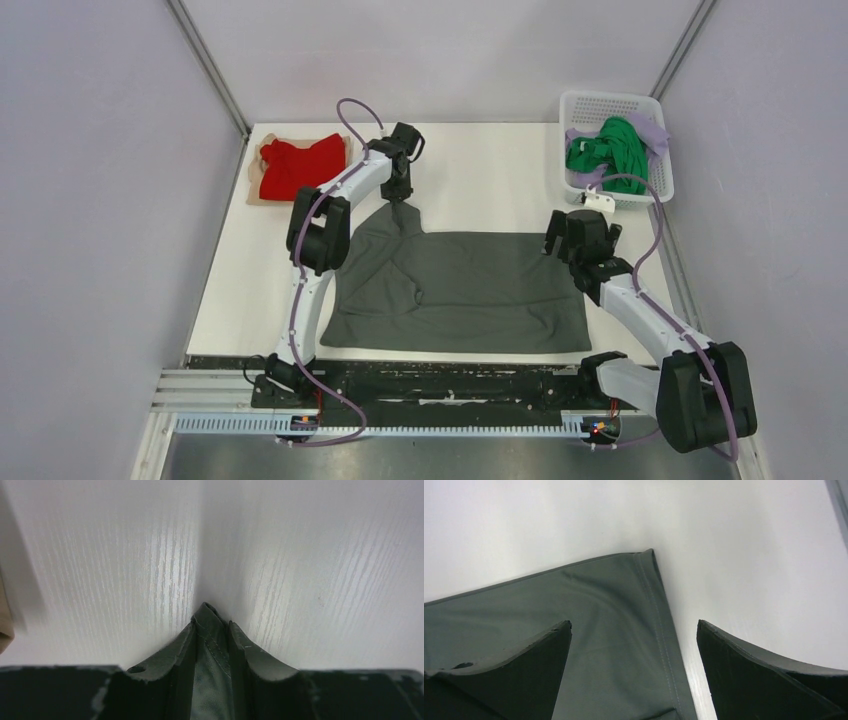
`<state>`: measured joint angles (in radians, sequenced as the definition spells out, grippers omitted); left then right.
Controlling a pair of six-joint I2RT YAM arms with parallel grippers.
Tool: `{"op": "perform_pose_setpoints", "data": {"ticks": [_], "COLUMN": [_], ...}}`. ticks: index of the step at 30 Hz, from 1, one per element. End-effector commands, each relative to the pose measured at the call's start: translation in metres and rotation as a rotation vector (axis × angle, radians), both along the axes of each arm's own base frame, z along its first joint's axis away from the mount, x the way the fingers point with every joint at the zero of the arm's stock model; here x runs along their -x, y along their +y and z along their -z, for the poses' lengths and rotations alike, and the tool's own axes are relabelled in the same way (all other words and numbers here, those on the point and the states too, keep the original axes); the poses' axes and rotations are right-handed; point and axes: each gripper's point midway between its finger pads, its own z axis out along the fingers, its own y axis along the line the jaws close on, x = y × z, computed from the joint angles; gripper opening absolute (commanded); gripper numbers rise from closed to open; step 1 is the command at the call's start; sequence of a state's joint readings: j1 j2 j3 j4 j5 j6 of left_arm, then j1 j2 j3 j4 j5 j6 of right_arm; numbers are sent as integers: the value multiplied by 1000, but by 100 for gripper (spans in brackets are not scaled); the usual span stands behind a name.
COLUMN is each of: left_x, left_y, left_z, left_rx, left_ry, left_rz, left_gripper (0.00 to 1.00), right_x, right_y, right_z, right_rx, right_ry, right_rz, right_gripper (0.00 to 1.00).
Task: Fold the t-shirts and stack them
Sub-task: Grab the side of the flattened tshirt furthest away from the robot with both arms
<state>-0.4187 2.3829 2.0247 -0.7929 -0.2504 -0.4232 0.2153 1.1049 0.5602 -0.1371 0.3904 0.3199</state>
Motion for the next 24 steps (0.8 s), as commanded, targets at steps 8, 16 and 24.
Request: {"op": "perform_pose_setpoints", "data": {"ticks": [8,16,24], "left_x": [4,12,29], "left_y": [1,-3,-9], "left_z": [-4,-36,-61], "left_rx": [-21,35,118], "left_ry": [22,-49,-87], "left_rz": [60,58,68], "left_gripper": [2,2,2], "right_x": [-27,-59,-78], "right_y": [-41,-31,-24], "right_z": [10,30,49], "right_rx": [96,46,26], "right_ry": [53,53,66], "right_rz": [205,189,176], "right_gripper": [96,90,80]}}
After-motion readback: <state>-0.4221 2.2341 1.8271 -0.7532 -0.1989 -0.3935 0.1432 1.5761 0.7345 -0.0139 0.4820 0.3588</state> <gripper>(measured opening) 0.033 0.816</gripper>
